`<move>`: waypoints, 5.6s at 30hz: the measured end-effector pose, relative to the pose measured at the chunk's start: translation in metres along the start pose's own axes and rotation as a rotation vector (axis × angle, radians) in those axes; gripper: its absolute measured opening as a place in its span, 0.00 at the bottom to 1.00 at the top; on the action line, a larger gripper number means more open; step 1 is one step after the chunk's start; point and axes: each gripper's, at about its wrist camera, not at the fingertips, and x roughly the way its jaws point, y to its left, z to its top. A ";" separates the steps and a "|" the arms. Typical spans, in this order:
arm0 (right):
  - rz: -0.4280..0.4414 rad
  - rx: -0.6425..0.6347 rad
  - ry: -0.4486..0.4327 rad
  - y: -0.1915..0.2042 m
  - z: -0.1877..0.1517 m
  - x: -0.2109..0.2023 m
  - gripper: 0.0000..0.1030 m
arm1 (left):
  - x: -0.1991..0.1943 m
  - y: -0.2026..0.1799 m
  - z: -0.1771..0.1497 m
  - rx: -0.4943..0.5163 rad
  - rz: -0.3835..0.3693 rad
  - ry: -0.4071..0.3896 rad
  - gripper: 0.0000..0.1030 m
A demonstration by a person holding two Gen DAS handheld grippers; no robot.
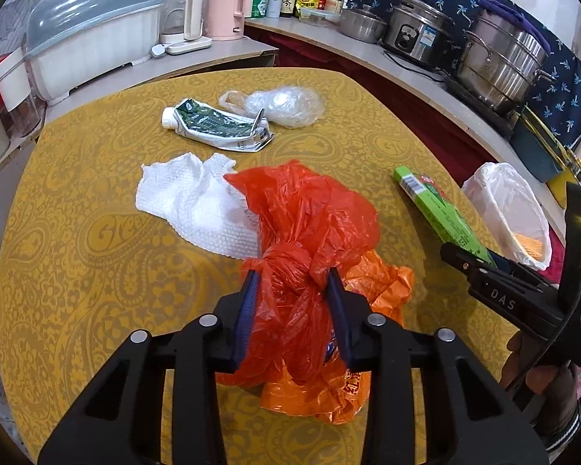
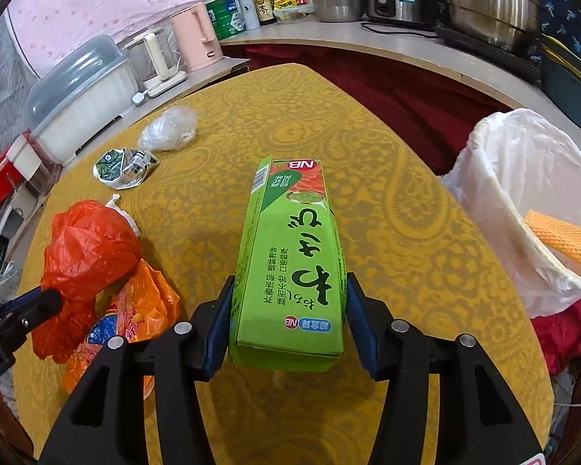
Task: Collect trash
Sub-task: 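Lift the red bag and green box and carry both toward the bin, then open both grippers over the bin to drop the red bag and green box, then move both grippers back over the table toward the white tissue and clear bag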
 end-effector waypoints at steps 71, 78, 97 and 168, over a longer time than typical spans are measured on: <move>-0.059 0.238 -0.235 -0.156 0.035 -0.096 0.49 | 0.009 -0.196 0.079 0.225 -0.160 -0.105 0.43; -0.108 0.306 -0.266 -0.202 0.033 -0.112 0.49 | 0.022 -0.248 0.077 0.297 -0.197 -0.088 0.43; -0.165 0.432 -0.252 -0.276 0.014 -0.099 0.50 | 0.079 -0.341 0.072 0.415 -0.246 0.004 0.43; 0.019 0.069 -0.217 -0.033 0.045 -0.090 0.72 | -0.025 -0.062 0.065 0.006 0.091 -0.188 0.87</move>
